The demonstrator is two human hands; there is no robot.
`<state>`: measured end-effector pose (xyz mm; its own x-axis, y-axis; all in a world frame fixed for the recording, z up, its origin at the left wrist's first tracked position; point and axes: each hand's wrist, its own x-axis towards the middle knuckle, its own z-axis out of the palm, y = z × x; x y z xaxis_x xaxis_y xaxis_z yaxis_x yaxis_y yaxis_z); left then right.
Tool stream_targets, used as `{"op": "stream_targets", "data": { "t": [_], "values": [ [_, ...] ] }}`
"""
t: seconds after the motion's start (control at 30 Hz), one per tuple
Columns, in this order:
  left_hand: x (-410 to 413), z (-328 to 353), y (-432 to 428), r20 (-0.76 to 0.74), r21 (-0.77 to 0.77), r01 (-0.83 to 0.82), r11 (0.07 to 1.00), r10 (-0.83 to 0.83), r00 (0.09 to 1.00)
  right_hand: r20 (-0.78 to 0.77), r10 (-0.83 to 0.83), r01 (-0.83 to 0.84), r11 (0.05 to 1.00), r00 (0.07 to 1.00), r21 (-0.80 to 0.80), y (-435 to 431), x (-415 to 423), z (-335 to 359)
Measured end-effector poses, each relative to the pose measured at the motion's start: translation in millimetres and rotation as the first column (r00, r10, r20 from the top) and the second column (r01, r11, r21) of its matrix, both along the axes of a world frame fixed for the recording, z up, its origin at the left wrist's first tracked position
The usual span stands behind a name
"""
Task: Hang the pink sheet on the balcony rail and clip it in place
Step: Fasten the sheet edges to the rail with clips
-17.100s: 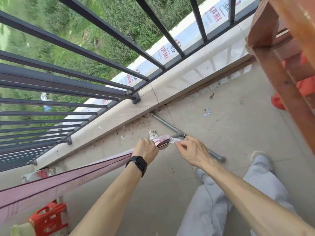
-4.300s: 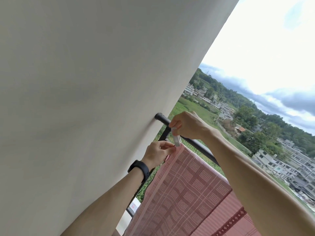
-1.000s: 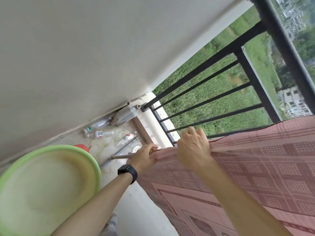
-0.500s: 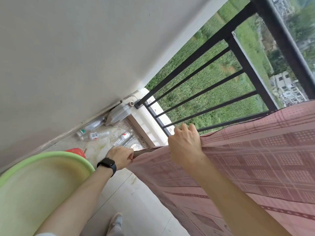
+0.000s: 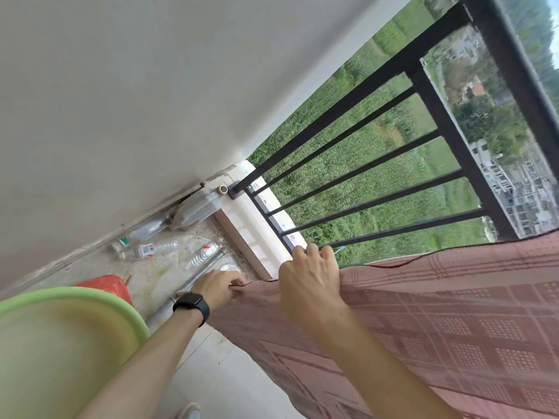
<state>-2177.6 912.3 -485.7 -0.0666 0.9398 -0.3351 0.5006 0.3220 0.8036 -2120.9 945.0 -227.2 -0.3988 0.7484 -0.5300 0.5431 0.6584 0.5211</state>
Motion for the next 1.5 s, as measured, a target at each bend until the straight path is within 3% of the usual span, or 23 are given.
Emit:
{"op": "stream_targets", "data": {
  "t": [0.2,0.33,0.43,0.5,0.63,0.77,0.87,0.97,1.13,1.27,1.4,1.5],
  "values": [
    [-3.6,-25.0,12.8,0.224,0.027,0.002,1.0,-0.008,0.975,0.009,0.094,-0.092,0.99,0.996,-0.108,14.1,-12.5,-82.5],
    [-3.9,-37.4,13.9,0.29,0.076,0.018,0.997,-0.039,0.956,0.189,0.003,0.018,0.994,0.982,-0.106,37.8,-19.0,-127.3],
    [-0.8,-46.2,6.4,0.529,0.006,-0.098,0.995,0.079,0.845,0.217,-0.151,0.184,0.973,0.964,-0.138,43.0,-14.8,-145.3],
    [-1.7,-48.8,2.1,0.62,-0.015,-0.15,0.989,0.127,0.774,0.186,-0.114,0.141,0.98,0.976,-0.14,37.1,-12.5,-151.2],
    [0.0,-62.4,6.7,0.513,0.015,-0.039,0.999,0.026,0.858,0.147,0.045,-0.028,0.993,0.988,-0.115,21.4,-12.8,-154.0],
    [3.9,-72.2,2.2,0.223,0.103,0.015,0.995,-0.038,0.974,0.097,0.084,-0.072,0.99,0.992,-0.122,21.6,-16.3,-154.0],
    [1.2,-74.0,2.1,0.098,0.203,0.005,0.979,-0.026,0.995,0.099,0.076,-0.061,0.987,0.992,-0.148,26.3,-21.8,-154.0],
    [5.6,-84.9,3.9,0.013,0.202,0.082,0.976,-0.087,0.996,0.157,0.064,-0.038,0.986,0.986,-0.16,31.8,-28.6,-155.4],
    [16.8,-108.3,4.3,0.003,0.252,-0.002,0.968,0.001,1.0,0.23,0.019,0.013,0.991,0.973,-0.136,39.8,-31.7,-180.8],
    [26.4,-113.7,-5.4,0.104,0.308,-0.272,0.912,0.252,0.962,0.259,0.069,-0.033,0.989,0.963,-0.142,37.4,-32.5,-202.9],
    [27.6,-100.5,-10.7,0.091,0.312,-0.41,0.857,0.403,0.911,0.233,0.086,-0.048,0.986,0.969,-0.162,31.3,-32.4,-208.5],
    [24.6,-101.5,-11.7,0.2,0.153,-0.404,0.902,0.372,0.907,0.185,0.094,-0.068,0.988,0.978,-0.139,25.7,-28.3,-209.7]
  ]
}}
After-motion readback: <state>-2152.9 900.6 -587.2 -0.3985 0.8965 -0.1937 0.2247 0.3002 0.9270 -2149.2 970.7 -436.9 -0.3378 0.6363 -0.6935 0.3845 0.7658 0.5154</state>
